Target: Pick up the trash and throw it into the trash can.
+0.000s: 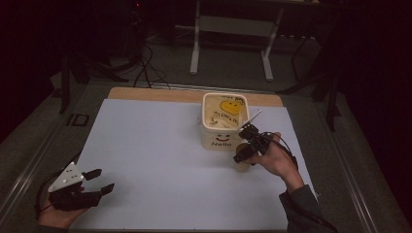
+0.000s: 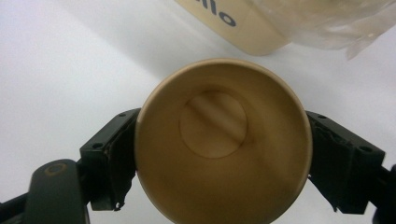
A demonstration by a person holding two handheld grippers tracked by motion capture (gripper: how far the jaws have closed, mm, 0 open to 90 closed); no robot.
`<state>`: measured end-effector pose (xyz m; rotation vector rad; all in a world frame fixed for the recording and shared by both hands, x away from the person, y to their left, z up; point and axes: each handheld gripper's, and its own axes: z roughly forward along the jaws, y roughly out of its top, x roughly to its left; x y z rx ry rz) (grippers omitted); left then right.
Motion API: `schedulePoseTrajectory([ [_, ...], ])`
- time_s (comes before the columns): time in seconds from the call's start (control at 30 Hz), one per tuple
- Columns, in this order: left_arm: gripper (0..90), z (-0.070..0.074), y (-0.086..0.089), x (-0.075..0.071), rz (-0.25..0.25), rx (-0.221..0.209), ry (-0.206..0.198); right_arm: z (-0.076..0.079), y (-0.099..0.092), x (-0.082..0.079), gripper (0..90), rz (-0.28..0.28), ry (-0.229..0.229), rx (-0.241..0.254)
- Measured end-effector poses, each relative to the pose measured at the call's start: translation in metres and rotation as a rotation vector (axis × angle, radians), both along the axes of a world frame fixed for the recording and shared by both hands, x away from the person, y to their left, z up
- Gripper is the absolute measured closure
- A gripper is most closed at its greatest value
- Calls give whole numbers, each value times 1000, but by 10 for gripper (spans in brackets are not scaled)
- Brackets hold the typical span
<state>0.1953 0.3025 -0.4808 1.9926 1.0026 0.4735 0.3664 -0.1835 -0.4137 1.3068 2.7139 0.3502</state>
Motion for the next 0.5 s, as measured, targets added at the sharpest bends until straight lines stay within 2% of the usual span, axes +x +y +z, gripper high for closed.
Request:
schedulePoseTrajectory([
  [0.5, 315, -1, 0, 0, 0, -2, 2, 32, -5, 5, 171, 1, -15, 5],
])
